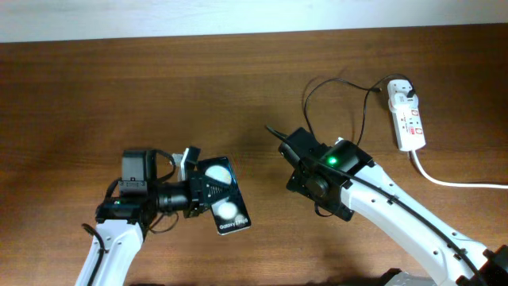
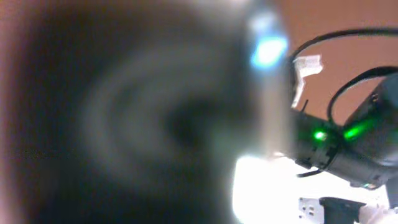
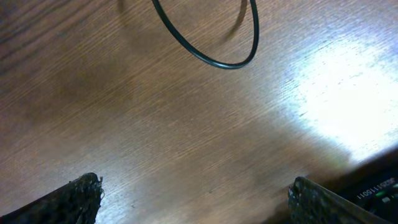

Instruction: Plug charger to phone and switch on socket

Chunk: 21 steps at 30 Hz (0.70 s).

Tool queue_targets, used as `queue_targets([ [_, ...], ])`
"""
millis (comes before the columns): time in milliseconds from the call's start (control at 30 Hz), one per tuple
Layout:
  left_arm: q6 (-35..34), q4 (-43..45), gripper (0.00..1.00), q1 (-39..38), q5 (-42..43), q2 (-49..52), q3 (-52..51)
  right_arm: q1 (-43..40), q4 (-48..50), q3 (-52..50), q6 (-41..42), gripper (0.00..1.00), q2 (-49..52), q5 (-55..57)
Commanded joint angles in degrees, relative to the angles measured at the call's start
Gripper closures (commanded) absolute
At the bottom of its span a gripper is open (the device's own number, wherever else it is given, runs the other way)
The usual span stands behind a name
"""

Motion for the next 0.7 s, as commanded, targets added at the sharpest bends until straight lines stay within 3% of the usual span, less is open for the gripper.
queue_targets([
  [0, -9.9, 16.7, 0.97, -0.4, 1.4, 5.6, 1.0, -0.1, 0.8, 0.1, -0.2, 0.01, -0.2, 1.1],
  [67, -16.2, 33.7, 1.00, -1.9, 5.2, 15.1, 1.0, -0.1, 1.6, 0.1, -0.2, 0.01, -0.2, 1.1],
  [133, -28.4, 53.4, 1.00, -2.0, 10.1, 26.4, 1.4, -0.1, 1.8, 0.1, -0.2, 0.01, -0.2, 1.1],
  [200, -41.5, 64.5, 1.00, -2.0, 10.8, 35.5, 3.6, -0.1, 3.0, 0.1, -0.2, 0.01, -0.2, 1.2],
  [333, -44.0, 64.5, 1.00, -1.8, 17.0, 37.2, 4.2, -0.1, 5.6, 0.1, -0.2, 0.01, -0.2, 2.5],
  [467, -40.3, 64.5, 1.00, -1.4, 20.2, 37.2, 4.2, -0.2, 15.7, 0.1, -0.2, 0.01, -0.3, 14.8],
  [567, -40.3, 64.4, 1.00, -0.4, 20.2, 37.2, 4.2, -9.1, 29.0, 0.4, -9.9, 0.01, 0.0, 11.2],
  [667, -40.3, 64.4, 1.00, -0.4, 18.3, 37.2, 4.2, -22.4, 33.6, 4.5, -15.6, 0.01, 2.7, 2.4],
])
